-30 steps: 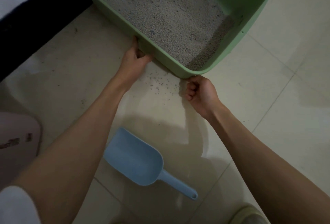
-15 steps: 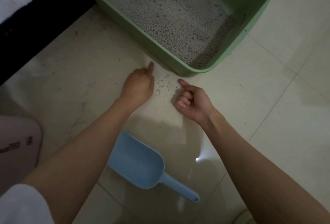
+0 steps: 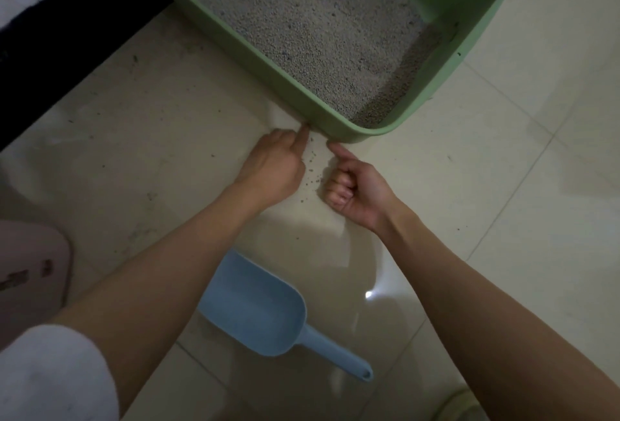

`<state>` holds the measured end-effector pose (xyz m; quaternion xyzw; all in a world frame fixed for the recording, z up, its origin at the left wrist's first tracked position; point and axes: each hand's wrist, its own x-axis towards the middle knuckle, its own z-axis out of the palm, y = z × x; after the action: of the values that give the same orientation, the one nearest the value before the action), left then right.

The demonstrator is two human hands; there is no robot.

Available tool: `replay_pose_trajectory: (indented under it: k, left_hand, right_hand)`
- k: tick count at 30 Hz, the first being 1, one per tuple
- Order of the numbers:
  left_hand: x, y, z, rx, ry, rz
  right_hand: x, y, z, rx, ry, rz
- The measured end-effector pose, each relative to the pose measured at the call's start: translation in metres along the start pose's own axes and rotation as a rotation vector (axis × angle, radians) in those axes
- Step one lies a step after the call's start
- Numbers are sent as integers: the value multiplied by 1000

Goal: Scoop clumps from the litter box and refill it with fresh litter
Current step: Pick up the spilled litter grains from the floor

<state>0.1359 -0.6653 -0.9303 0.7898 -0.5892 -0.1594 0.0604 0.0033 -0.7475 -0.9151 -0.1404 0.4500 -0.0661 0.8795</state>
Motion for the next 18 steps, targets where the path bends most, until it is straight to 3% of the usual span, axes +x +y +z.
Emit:
replay_pose_trajectory:
  k: [4,8,10,12,18]
  left_hand:
    - [-23,-2,8,-107,37,142]
    - [-26,-19,1,-140,150,-133]
    - [-20,-28,-5,-94,130,-295]
    - [-14,-28,-7,-44,85,-346]
    - [-36,3,9,-1,45,-113]
  right_hand:
    - [0,-1,-4,-167,-24,54]
    - [0,-5,-12,-27,-46,27]
    - [3,-5,-8,-11,-63,24]
    - [7,-4,-2,-22,-63,30]
    - [-1,4,-4,-225,-82,132]
